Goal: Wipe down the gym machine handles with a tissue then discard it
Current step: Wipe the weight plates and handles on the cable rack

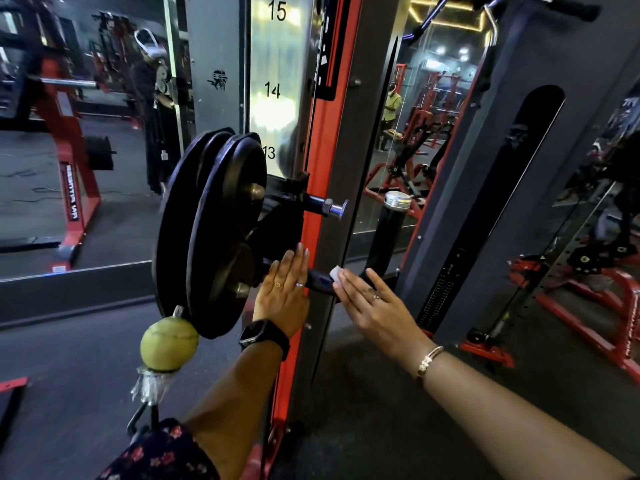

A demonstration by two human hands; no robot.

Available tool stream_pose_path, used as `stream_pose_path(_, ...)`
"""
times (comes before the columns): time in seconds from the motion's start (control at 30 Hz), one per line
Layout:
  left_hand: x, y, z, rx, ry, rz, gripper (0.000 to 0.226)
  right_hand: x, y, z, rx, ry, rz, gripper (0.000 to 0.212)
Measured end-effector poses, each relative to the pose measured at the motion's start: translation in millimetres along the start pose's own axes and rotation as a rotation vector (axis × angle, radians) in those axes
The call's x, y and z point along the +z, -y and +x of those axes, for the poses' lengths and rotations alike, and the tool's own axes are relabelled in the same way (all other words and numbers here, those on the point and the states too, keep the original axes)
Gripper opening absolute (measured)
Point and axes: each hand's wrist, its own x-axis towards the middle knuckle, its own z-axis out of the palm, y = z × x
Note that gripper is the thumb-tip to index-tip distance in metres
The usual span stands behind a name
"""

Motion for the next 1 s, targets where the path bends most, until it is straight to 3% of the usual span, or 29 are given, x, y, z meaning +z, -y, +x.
stream_pose_path(0.13, 0.8, 0.3, -1.0, -0.008, 0.034, 0.004, 0.1, 4.0, 37.7, 27.2, 0.18, 0.007, 0.137, 0.045)
stream_pose_path(0.3, -0.7, 0.1, -2.9, 0.009, 0.07, 0.051, 0.102, 3.1, 61.4, 66.8, 0.345, 0.076, 0.313, 0.058)
stream_pose_path(0.47, -3.7, -4.8, 1.8, -0.031, 0.044, -0.062, 0.103, 13.4, 34.4, 28.7, 0.069, -0.007, 0.141, 0.051)
stream_pose_path(0.6, -10.4, -17.4, 7.6, -0.119, 0.088, -0.197, 0.116, 6.7, -4.8, -15.7, -0.107, -0.061, -0.13, 0.052)
stream_pose_path(0.73, -13.4, -29.8, 11.2, -0.186, 0.113, -0.272, 0.116, -8.2, -43.2, -15.8, -0.051, -0.122, -0.285, 0.049)
stream_pose_path(0.83, -14.9, -39.1, 12.9, -0.127, 0.092, -0.306, 0.104, -18.1, -63.7, 0.4, 0.032, -0.156, -0.276, 0.048)
stream_pose_path(1.0, -15.7, -53.8, 12.1, 0.016, 0.05, -0.391, 0.114, -11.5, -34.9, -14.0, 0.062, -0.08, -0.111, 0.052)
